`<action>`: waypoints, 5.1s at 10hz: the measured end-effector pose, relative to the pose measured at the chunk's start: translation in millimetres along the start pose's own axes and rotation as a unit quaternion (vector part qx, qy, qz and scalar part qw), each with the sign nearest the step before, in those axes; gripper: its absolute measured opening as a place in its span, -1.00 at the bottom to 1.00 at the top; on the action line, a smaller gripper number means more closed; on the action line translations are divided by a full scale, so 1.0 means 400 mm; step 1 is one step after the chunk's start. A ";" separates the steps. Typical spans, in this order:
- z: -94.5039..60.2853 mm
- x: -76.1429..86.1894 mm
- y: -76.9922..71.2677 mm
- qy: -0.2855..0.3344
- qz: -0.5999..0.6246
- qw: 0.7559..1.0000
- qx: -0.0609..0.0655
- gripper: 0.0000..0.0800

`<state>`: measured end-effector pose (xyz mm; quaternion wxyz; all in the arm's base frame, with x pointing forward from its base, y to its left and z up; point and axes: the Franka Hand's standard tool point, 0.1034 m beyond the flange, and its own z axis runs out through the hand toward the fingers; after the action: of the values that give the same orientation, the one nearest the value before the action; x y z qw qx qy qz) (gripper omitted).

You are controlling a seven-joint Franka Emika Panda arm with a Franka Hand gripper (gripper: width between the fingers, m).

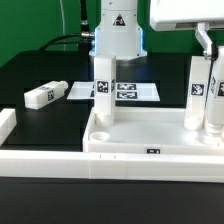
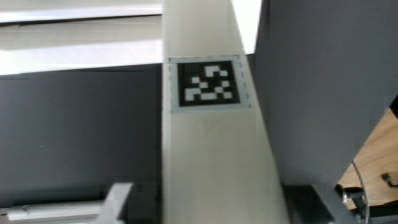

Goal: Assemble desk

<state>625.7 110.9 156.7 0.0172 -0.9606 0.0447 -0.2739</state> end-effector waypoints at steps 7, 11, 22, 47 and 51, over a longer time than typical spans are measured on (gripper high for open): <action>0.004 -0.017 0.007 -0.004 -0.012 1.000 -0.002 -0.27; 0.006 -0.052 0.018 -0.006 -0.016 1.000 -0.005 -0.27; 0.036 -0.058 0.018 -0.006 -0.022 1.000 -0.010 -0.27; -0.005 -0.027 0.049 -0.044 -0.021 0.999 -0.007 0.62; 0.008 -0.054 0.043 -0.226 -0.007 0.974 -0.010 0.62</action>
Offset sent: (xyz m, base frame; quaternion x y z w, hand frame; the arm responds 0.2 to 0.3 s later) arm -0.0132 -0.0141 0.0012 -0.0249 0.0058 -0.0549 0.9982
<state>607.8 95.7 141.8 0.0150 -0.9981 0.0357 -0.0488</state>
